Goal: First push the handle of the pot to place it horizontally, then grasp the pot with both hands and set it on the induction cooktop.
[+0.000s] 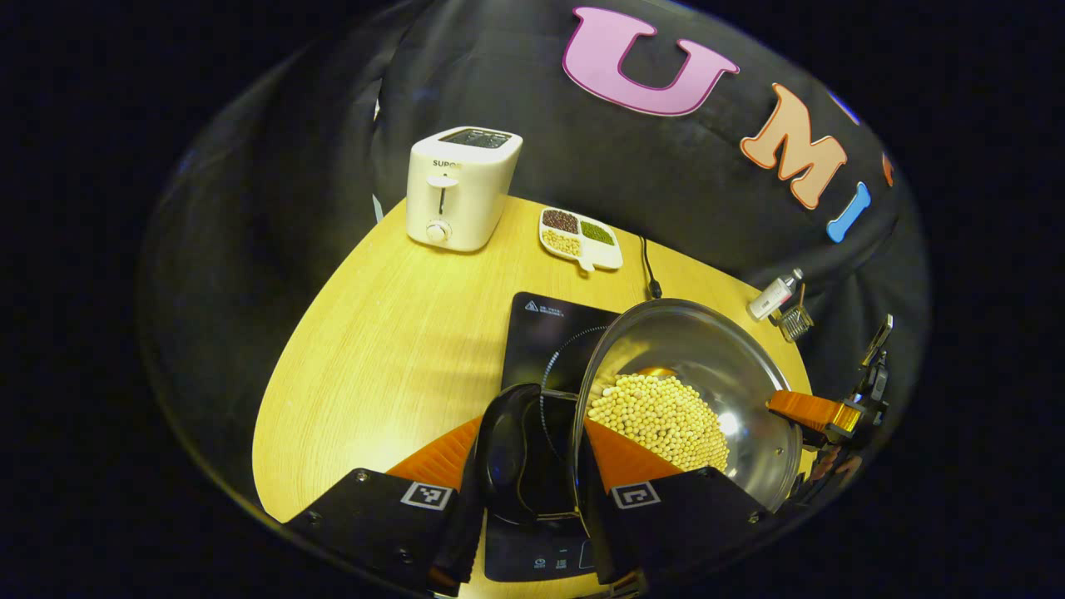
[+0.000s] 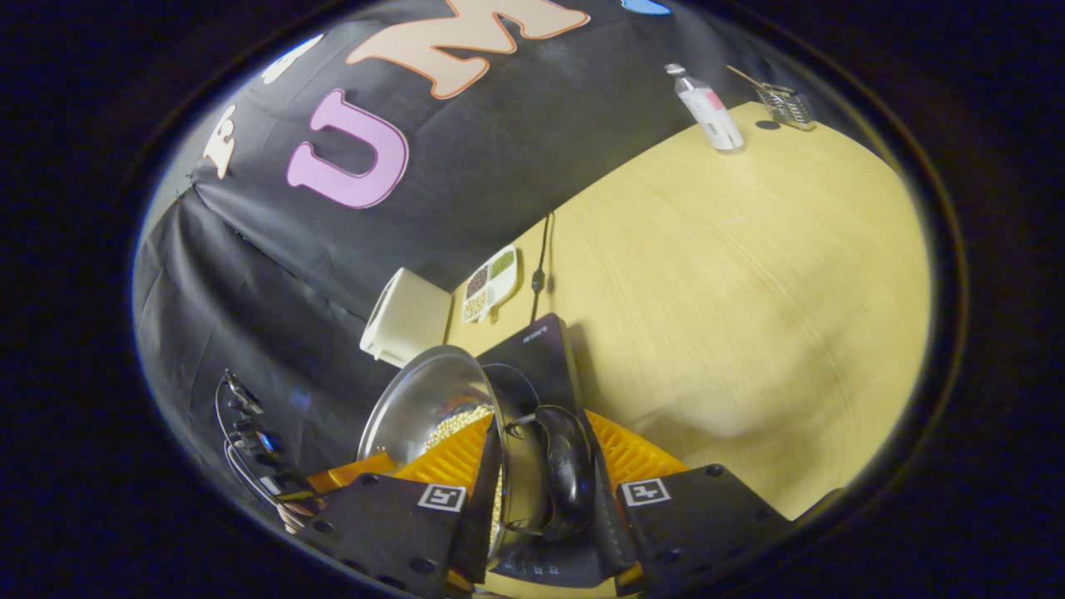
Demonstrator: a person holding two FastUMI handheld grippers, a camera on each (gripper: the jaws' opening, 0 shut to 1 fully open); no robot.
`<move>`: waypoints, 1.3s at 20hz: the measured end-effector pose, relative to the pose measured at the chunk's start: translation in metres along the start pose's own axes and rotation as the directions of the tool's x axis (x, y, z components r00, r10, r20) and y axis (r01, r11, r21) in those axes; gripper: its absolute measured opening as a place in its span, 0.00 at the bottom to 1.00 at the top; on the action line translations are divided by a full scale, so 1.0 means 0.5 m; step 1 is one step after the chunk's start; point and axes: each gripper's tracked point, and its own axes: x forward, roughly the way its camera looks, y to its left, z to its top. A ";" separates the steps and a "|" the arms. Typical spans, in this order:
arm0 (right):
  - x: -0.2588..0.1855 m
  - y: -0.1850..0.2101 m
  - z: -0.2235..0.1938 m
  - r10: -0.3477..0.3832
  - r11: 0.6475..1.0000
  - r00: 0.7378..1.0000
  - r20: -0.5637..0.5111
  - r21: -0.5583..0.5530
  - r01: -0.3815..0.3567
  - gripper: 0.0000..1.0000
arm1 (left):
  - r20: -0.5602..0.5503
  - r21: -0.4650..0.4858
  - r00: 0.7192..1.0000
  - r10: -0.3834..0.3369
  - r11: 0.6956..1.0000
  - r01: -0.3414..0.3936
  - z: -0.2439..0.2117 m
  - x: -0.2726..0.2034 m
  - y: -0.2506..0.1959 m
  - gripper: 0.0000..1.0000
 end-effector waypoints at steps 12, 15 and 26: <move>0.067 -0.002 0.017 0.009 1.000 0.998 0.067 -0.020 -0.007 0.56 | 0.026 -0.074 1.000 0.018 0.997 -0.016 0.000 0.036 0.019 0.56; 0.067 -0.001 0.013 0.019 1.000 0.998 0.053 -0.008 -0.018 0.50 | 0.037 -0.110 0.999 0.023 0.994 -0.019 -0.004 0.035 0.023 0.60; 0.003 -0.021 0.068 -0.032 0.999 0.991 0.133 -0.004 0.033 0.93 | 0.217 -0.087 0.968 0.122 0.991 -0.105 0.064 -0.034 0.050 0.96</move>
